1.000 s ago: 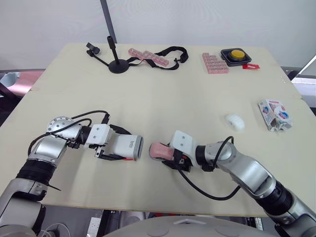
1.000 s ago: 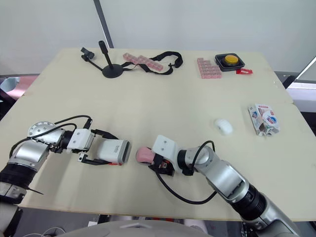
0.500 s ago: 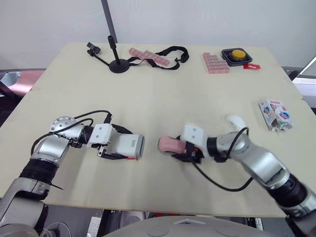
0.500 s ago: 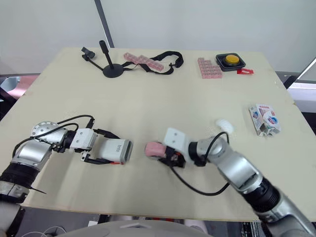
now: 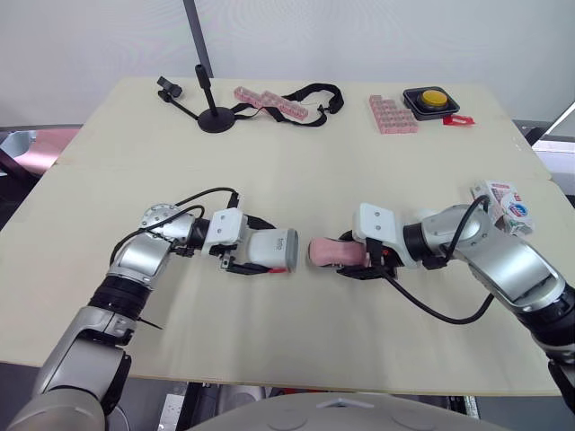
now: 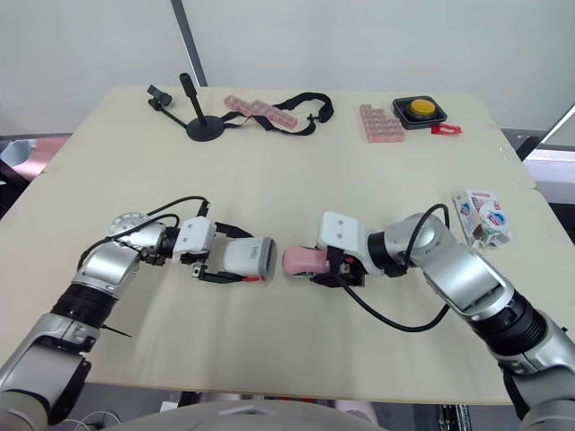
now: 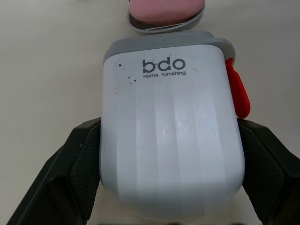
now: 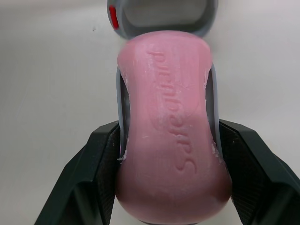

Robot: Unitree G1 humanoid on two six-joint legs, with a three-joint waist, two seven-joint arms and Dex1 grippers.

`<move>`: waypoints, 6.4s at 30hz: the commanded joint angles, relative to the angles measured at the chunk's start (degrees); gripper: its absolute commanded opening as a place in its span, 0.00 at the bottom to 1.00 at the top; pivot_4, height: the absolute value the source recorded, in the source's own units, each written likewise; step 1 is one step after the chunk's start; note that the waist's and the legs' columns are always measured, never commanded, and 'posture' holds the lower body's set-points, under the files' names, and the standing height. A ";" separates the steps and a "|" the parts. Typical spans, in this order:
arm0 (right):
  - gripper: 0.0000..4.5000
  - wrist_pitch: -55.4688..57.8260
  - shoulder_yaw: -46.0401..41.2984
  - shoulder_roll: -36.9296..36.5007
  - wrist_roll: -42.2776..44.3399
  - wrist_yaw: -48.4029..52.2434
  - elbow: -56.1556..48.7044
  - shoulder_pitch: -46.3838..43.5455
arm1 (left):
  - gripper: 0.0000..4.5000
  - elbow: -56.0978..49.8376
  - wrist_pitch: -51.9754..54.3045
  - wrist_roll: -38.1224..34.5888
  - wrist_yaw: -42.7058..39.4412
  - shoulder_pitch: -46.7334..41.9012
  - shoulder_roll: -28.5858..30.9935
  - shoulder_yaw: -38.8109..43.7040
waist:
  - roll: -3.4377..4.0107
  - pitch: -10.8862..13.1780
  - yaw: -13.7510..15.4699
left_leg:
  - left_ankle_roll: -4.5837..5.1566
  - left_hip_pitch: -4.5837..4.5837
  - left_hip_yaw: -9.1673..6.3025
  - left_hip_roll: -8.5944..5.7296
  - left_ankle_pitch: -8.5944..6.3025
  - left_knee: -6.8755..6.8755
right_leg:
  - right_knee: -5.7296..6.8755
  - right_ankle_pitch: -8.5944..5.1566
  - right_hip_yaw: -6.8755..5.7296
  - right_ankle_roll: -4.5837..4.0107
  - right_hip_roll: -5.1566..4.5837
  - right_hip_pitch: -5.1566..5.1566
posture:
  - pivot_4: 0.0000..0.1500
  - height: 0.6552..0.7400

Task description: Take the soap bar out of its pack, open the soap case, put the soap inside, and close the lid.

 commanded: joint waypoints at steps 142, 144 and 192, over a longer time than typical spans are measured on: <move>0.25 -6.41 -22.46 -0.50 12.49 4.03 6.38 18.08 | 0.78 -4.64 -4.23 0.75 9.41 -0.41 -5.41 0.66 | 0.01 0.02 0.44 | 0.09 -0.19 -0.01 0.00 -0.05 -0.01 | -0.23 0.00 -0.04 0.00 0.00 0.00 | 1.00 0.99; 0.39 1.65 -24.34 -0.20 17.30 2.05 5.36 19.03 | 0.78 -4.28 -5.04 0.69 9.75 -0.19 -5.47 0.82 | 0.01 0.02 0.49 | 0.09 -0.14 -0.01 0.00 -0.05 0.00 | -0.25 0.00 -0.03 0.00 -0.01 0.00 | 1.00 0.99; 0.99 38.02 -32.72 22.99 76.26 -59.28 15.11 10.37 | 0.78 -11.69 -5.59 1.52 12.01 2.17 -8.41 -3.76 | 0.26 0.15 2.64 | 0.01 -0.06 0.02 -0.05 -0.05 -0.18 | -0.42 -0.01 -0.04 0.00 -0.06 -0.04 | 1.00 0.99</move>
